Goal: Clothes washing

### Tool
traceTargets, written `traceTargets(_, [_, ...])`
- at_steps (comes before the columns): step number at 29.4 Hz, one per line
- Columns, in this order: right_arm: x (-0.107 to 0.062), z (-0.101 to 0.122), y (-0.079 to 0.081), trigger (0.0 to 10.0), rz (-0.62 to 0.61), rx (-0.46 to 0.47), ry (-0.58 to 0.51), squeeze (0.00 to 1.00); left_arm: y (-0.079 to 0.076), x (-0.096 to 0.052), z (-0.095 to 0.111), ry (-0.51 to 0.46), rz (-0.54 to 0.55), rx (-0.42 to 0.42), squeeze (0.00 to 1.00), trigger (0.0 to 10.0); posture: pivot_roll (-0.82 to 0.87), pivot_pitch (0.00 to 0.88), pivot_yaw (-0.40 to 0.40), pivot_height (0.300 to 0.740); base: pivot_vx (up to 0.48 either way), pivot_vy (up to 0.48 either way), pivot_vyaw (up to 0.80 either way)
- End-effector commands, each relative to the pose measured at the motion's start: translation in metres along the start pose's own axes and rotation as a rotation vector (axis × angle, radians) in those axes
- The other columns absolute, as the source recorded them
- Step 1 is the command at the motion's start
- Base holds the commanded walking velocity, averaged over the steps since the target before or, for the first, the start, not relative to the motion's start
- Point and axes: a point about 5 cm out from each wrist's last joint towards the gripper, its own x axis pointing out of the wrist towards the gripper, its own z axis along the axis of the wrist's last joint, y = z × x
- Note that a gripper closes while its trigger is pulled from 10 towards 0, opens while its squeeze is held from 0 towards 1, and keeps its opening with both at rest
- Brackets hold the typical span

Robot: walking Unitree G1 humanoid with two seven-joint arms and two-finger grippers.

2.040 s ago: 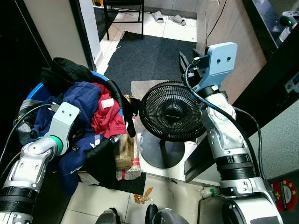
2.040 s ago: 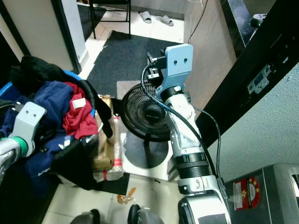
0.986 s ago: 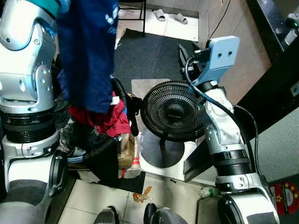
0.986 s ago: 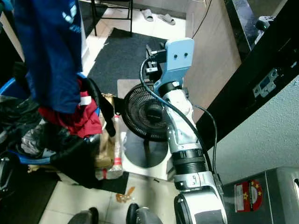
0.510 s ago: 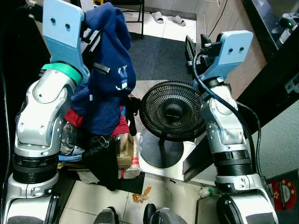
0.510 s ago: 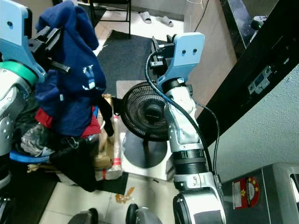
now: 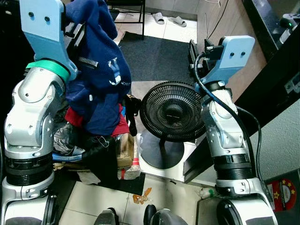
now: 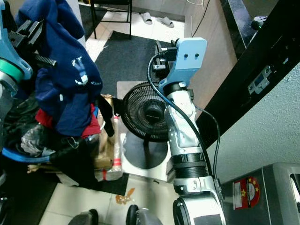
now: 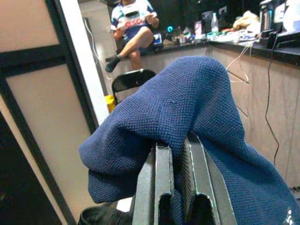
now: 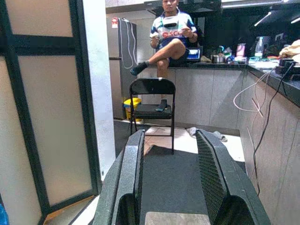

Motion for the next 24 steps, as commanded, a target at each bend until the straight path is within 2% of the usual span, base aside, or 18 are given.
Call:
traceTargets(1, [-0.002,0.000,-0.006,10.0,-0.026,-0.004,0.004,0.00,0.000,-0.003,0.000,0.001,0.004,0.005,0.00,10.0,0.09,0.091,-0.016,0.740,0.000,0.000,0.00])
traceTargets(6, [-0.002,-0.002,-0.007,10.0,-0.040,0.005,0.016,0.00,0.000,-0.003,-0.002,0.013,0.003,0.004,0.00,10.0,0.09,0.093,-0.015,0.740,0.000,0.000,0.00])
traceTargets(15, [-0.001,-0.004,-0.010,10.0,-0.073,0.009,0.036,0.00,0.003,-0.004,-0.006,0.033,-0.001,0.006,0.00,10.0,0.10,0.097,-0.012,0.740,0.000,0.000,-0.80])
traceTargets(16, [-0.002,-0.003,-0.010,10.0,-0.072,0.005,0.034,0.00,-0.008,-0.006,-0.001,0.002,-0.104,0.042,0.00,10.0,0.09,0.097,-0.011,0.740,0.000,0.000,-0.80])
traceTargets(17, [-0.002,-0.003,-0.010,10.0,-0.072,0.005,0.034,0.00,-0.008,-0.006,-0.001,0.002,-0.104,0.042,0.00,10.0,0.09,0.097,-0.011,0.740,0.000,0.000,-0.80])
traceTargets(19, [-0.002,-0.003,-0.009,10.0,-0.068,-0.002,0.028,0.00,-0.030,-0.016,0.006,-0.056,-0.278,0.113,0.00,10.0,0.09,0.099,-0.007,0.740,0.000,0.000,-0.80])
traceTargets(21, [-0.002,-0.003,-0.009,10.0,-0.068,-0.002,0.028,0.00,-0.030,-0.016,0.006,-0.056,-0.278,0.113,0.00,10.0,0.09,0.099,-0.007,0.740,0.000,0.000,-0.80])
traceTargets(22, [-0.003,-0.001,-0.009,10.0,-0.063,-0.011,0.022,0.00,-0.037,-0.024,0.009,-0.079,-0.305,0.117,0.00,10.0,0.08,0.100,-0.003,0.740,0.000,0.000,-0.80])
traceTargets(23, [-0.003,-0.001,-0.009,10.0,-0.063,-0.011,0.022,0.00,-0.037,-0.024,0.009,-0.079,-0.305,0.117,0.00,10.0,0.08,0.100,-0.003,0.740,0.000,0.000,-0.80])
traceTargets(24, [-0.004,0.000,-0.008,10.0,-0.059,-0.017,0.016,0.00,-0.037,-0.033,0.009,-0.078,-0.272,0.100,0.00,10.0,0.09,0.104,-0.002,0.740,0.000,0.000,-0.80])
